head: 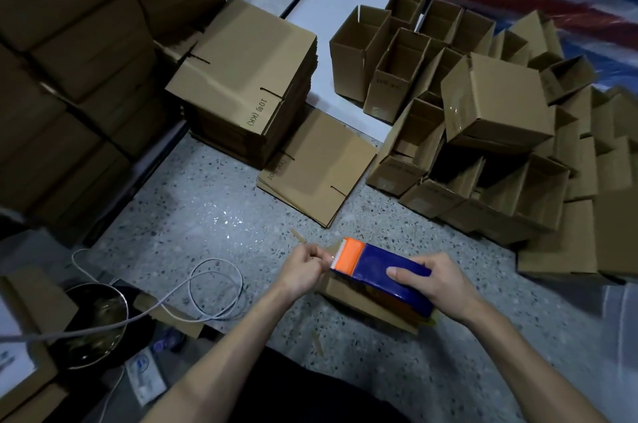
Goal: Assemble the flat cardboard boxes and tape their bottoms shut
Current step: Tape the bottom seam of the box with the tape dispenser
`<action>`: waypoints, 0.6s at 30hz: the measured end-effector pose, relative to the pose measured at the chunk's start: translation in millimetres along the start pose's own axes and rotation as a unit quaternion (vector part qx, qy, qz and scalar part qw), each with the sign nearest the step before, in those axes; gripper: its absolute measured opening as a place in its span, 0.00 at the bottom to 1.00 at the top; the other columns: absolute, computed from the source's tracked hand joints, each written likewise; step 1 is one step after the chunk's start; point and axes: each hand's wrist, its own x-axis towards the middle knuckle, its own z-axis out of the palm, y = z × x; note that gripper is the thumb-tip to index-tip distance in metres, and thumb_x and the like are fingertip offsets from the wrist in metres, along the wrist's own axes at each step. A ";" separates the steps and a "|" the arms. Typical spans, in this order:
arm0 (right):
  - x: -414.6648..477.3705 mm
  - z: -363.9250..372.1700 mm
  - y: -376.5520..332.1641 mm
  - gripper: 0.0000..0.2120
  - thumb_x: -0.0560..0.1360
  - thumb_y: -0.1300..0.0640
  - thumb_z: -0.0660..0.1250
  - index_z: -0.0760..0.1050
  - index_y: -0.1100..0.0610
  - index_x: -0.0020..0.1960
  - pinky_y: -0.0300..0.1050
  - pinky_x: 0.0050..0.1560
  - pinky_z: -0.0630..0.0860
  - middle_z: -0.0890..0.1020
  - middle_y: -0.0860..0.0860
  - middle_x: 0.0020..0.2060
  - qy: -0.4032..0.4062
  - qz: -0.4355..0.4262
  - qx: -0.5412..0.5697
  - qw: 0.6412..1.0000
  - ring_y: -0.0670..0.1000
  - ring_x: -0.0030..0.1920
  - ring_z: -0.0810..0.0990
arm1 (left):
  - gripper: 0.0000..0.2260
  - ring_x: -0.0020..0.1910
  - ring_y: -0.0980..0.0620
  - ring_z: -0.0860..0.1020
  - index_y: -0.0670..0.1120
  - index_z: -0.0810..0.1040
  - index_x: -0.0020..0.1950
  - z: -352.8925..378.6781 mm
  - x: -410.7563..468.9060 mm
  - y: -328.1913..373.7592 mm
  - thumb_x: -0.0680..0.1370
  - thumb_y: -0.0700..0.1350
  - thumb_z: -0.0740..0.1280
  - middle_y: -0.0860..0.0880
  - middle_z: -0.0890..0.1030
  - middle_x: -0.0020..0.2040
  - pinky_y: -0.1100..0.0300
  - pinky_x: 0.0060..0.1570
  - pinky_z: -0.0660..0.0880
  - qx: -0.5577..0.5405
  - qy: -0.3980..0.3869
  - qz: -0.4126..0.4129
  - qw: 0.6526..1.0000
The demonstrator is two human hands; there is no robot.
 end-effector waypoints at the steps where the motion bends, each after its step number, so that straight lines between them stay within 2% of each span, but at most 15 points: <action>1: -2.6 -1.1 0.0 0.29 0.66 0.35 0.72 0.80 0.64 0.36 0.36 0.28 0.65 0.80 0.54 0.26 -0.002 0.006 -0.011 1.000 0.47 0.25 0.75 | 0.10 0.47 0.50 0.78 0.47 0.79 0.40 1.5 -0.1 -2.1 0.76 0.34 0.64 0.48 0.82 0.44 0.57 0.48 0.74 -0.003 0.001 -0.008 1.000; 3: -7.6 -2.4 1.3 0.32 0.64 0.31 0.72 0.80 0.64 0.36 0.36 0.27 0.65 0.81 0.54 0.26 -0.005 0.021 -0.030 0.999 0.47 0.25 0.75 | 0.11 0.45 0.50 0.77 0.46 0.80 0.39 6.0 -1.3 -4.2 0.75 0.32 0.64 0.49 0.81 0.41 0.59 0.45 0.73 -0.014 0.001 -0.022 1.000; 7: -14.7 -4.6 7.0 0.35 0.60 0.27 0.72 0.79 0.62 0.35 0.36 0.26 0.65 0.80 0.52 0.25 0.003 0.043 -0.024 0.999 0.47 0.25 0.75 | 0.10 0.48 0.50 0.78 0.46 0.80 0.39 14.0 -4.8 -5.5 0.74 0.33 0.64 0.48 0.82 0.43 0.50 0.56 0.75 -0.028 -0.008 -0.050 0.998; 10: -19.9 -7.4 11.2 0.35 0.59 0.25 0.73 0.82 0.60 0.36 0.37 0.27 0.65 0.82 0.53 0.27 -0.007 0.050 -0.016 0.999 0.47 0.25 0.76 | 0.09 0.50 0.50 0.78 0.45 0.80 0.40 18.7 -6.5 -8.4 0.75 0.34 0.65 0.48 0.82 0.45 0.49 0.58 0.75 -0.028 -0.007 -0.055 0.998; 12: -23.2 -9.3 14.9 0.35 0.61 0.27 0.73 0.83 0.61 0.39 0.38 0.28 0.66 0.82 0.55 0.27 -0.009 0.050 -0.022 0.998 0.47 0.25 0.76 | 0.08 0.51 0.49 0.79 0.44 0.81 0.41 21.2 -9.6 -11.9 0.76 0.34 0.66 0.47 0.82 0.45 0.53 0.54 0.76 -0.036 -0.003 -0.058 0.998; 15: -24.7 -11.0 19.6 0.31 0.65 0.34 0.76 0.80 0.65 0.36 0.42 0.28 0.65 0.80 0.54 0.25 0.007 0.044 -0.025 0.999 0.48 0.25 0.74 | 0.11 0.42 0.54 0.79 0.45 0.81 0.37 17.4 -13.7 -20.8 0.76 0.32 0.66 0.51 0.83 0.38 0.60 0.43 0.74 -0.035 0.022 -0.052 0.998; 17: -24.1 -9.2 20.6 0.27 0.68 0.41 0.77 0.78 0.65 0.34 0.42 0.29 0.64 0.77 0.52 0.23 -0.003 0.042 -0.048 0.998 0.47 0.24 0.72 | 0.12 0.40 0.53 0.79 0.44 0.80 0.37 18.0 -17.6 -27.1 0.76 0.31 0.65 0.50 0.82 0.37 0.58 0.44 0.77 -0.044 0.030 -0.056 0.997; 18: -24.0 -8.7 19.9 0.26 0.68 0.40 0.77 0.78 0.65 0.33 0.42 0.28 0.64 0.77 0.51 0.23 -0.011 0.044 -0.054 0.997 0.47 0.24 0.72 | 0.12 0.41 0.50 0.80 0.43 0.79 0.37 20.1 -20.6 -29.1 0.76 0.30 0.64 0.48 0.82 0.39 0.54 0.46 0.80 -0.052 0.031 -0.061 0.996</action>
